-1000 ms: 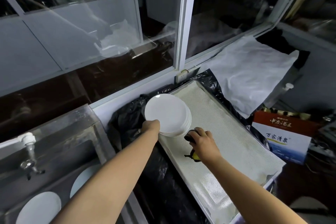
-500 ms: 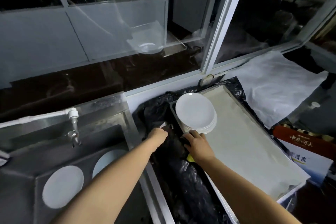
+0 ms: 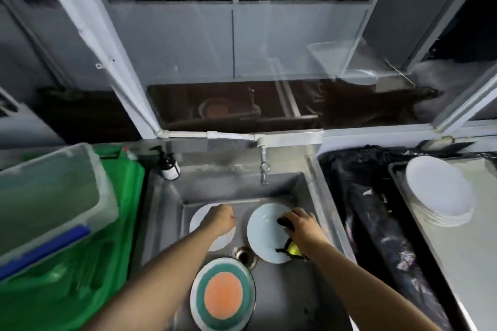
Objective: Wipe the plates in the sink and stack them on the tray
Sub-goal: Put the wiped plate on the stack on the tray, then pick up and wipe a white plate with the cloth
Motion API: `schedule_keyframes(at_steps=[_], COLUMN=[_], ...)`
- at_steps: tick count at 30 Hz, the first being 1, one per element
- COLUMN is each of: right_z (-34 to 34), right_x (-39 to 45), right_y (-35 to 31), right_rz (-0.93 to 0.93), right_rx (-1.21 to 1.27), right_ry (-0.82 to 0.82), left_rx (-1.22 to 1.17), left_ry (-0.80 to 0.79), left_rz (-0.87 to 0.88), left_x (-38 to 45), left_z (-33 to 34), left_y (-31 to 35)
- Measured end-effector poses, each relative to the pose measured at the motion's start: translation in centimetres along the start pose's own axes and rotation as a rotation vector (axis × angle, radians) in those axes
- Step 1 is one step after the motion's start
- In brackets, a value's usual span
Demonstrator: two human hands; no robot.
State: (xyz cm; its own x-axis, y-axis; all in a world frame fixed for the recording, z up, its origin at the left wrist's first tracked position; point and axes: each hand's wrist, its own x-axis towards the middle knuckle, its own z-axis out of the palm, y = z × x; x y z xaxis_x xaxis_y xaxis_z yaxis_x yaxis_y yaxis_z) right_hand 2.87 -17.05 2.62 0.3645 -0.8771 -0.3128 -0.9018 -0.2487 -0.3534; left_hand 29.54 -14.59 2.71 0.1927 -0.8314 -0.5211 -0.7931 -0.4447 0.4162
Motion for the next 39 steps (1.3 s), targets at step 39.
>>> schedule_keyframes(at_steps=[39], right_z=[25.6], right_x=[6.0], right_y=[2.1], right_rz=[-0.031], right_rx=[0.118], right_ry=[-0.133], left_rx=[-1.631], left_ry=[0.333], left_rz=[-0.848], left_x=[15.1], left_z=[19.0], left_y=[-19.2])
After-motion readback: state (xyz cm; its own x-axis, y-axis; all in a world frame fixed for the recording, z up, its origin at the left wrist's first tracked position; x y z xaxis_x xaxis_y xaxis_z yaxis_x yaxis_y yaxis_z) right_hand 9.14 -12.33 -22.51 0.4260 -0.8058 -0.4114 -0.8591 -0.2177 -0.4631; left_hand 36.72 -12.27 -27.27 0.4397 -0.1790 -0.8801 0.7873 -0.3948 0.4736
